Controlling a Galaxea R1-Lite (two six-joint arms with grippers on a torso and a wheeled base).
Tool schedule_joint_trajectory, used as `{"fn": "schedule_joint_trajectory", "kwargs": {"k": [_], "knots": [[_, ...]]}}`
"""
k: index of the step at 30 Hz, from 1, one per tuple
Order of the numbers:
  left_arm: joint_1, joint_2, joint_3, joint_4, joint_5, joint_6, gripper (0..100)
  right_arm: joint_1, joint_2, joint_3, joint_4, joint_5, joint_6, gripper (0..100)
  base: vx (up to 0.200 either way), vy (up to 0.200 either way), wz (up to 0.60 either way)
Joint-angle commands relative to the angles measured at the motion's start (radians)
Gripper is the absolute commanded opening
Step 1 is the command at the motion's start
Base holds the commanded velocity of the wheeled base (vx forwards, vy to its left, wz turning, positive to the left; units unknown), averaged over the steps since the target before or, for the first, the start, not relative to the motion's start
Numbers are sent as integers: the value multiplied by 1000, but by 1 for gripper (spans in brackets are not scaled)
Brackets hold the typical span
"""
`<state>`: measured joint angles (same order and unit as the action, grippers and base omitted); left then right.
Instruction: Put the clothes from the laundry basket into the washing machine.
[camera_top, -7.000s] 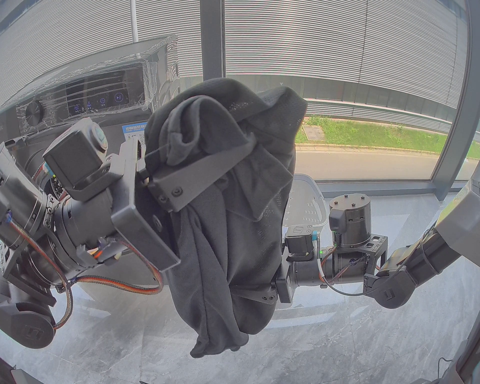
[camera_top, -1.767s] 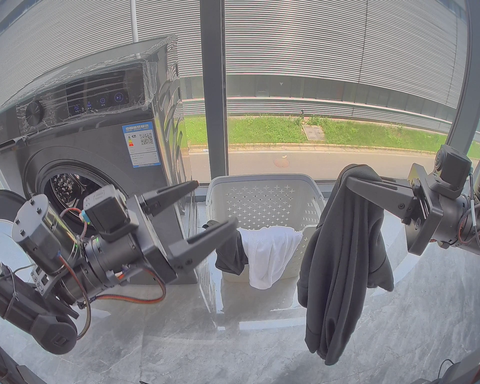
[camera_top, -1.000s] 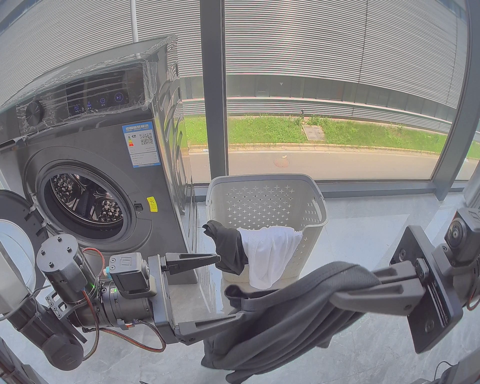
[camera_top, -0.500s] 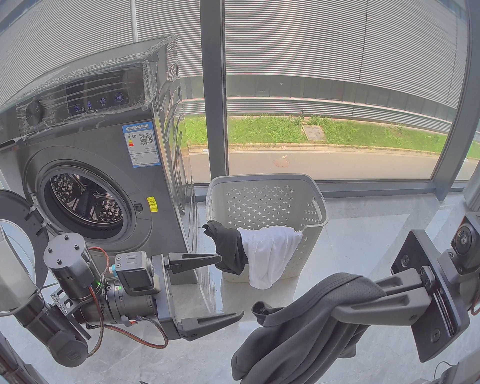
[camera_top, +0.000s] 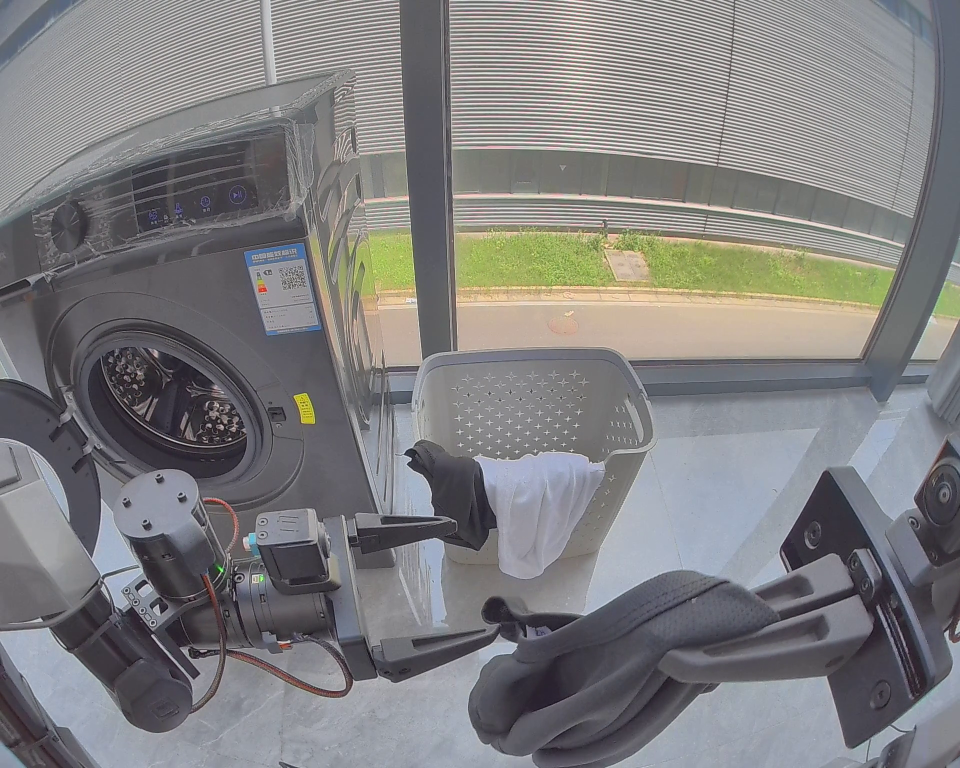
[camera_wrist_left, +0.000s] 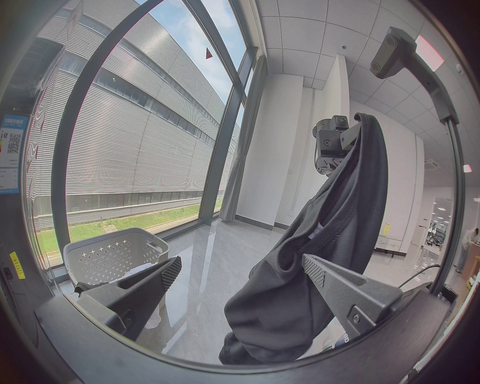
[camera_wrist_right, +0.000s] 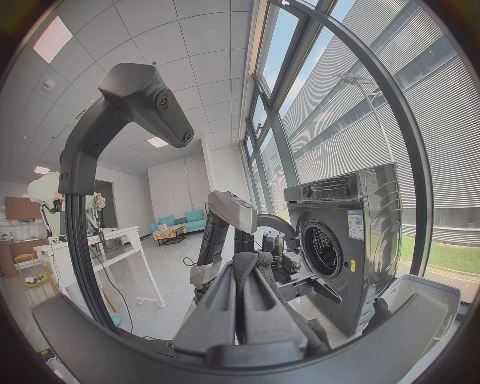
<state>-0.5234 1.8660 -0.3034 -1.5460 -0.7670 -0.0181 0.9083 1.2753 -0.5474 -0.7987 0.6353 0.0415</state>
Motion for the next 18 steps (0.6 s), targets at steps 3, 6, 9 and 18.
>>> {"fn": "schedule_joint_trajectory", "kwargs": {"k": [3,6,9,18], "knots": [[-6,19,0,-2,0,0,100,11,4,-5,0,0,0,0,0,0,0],[-33,27,-22,-5,-2,0,100,30,6,-22,0,1,0,0,0,0,0],[-58,22,-22,-5,-2,-2,100,30,7,-23,0,1,0,0,0,0,0],[-129,-7,-11,-14,-2,-6,100,24,6,-12,0,0,3,0,0,0,0]]}}
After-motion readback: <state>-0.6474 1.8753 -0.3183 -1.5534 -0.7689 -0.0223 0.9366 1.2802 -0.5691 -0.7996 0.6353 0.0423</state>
